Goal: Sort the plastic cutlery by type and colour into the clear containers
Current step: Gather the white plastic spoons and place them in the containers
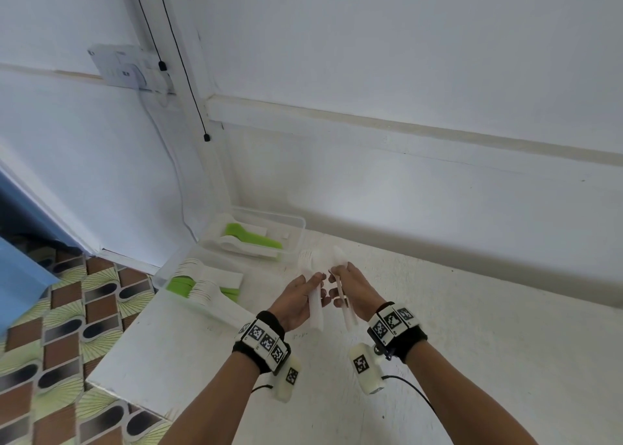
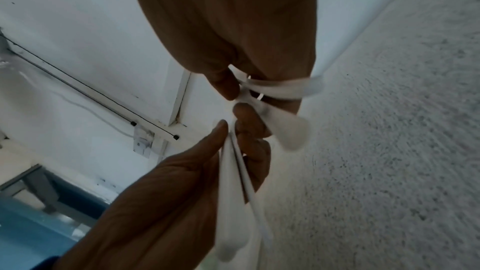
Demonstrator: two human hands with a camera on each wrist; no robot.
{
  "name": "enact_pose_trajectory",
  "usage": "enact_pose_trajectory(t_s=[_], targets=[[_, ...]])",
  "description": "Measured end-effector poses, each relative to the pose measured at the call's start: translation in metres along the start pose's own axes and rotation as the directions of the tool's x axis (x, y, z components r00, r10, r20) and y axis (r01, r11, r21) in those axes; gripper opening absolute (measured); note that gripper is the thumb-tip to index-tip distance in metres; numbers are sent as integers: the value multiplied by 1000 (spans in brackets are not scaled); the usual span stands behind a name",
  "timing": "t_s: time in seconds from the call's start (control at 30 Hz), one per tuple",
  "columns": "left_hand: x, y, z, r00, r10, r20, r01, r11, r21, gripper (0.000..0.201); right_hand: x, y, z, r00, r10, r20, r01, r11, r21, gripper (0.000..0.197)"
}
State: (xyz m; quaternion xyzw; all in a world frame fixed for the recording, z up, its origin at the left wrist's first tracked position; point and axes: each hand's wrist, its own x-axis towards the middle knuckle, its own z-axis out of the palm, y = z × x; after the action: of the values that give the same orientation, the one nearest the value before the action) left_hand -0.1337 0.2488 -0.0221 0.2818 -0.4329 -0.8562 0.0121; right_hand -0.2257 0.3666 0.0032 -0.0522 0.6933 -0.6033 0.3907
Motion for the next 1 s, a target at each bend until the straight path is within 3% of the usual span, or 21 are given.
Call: enact_pose_trajectory(t_s=[0.17, 0.33, 0.43, 0.5, 0.7, 0.83, 1.0], targets=[[-1, 2, 0, 1000, 0, -17, 0, 1000, 17, 16, 0, 11, -5, 963, -250, -100, 236, 962, -138, 21], [-2, 1, 3, 999, 48, -9, -48, 999, 21, 23, -5, 13, -7, 929, -318, -190, 305, 948, -96, 16], [0, 2, 4, 999, 44, -26, -43, 999, 19, 13, -7, 9, -3, 909, -300, -291, 321, 947, 27, 14], [-1, 3, 7, 998, 60, -8, -60, 998, 22, 7, -8, 5, -3, 927, -253, -277, 296, 947, 124, 20], [-2, -2, 6, 994, 101, 37, -103, 992, 67, 25, -10, 13, -6, 909, -336, -245, 327, 942, -79, 29], [-3, -4, 6, 996, 89, 10, -89, 996, 10, 31, -15, 16, -3, 875, -417, -248, 412, 908, -73, 30], [-4, -7, 6, 997, 77, 13, -78, 997, 10, 29, -13, 18, 3, 939, -290, -185, 307, 949, 67, 18]])
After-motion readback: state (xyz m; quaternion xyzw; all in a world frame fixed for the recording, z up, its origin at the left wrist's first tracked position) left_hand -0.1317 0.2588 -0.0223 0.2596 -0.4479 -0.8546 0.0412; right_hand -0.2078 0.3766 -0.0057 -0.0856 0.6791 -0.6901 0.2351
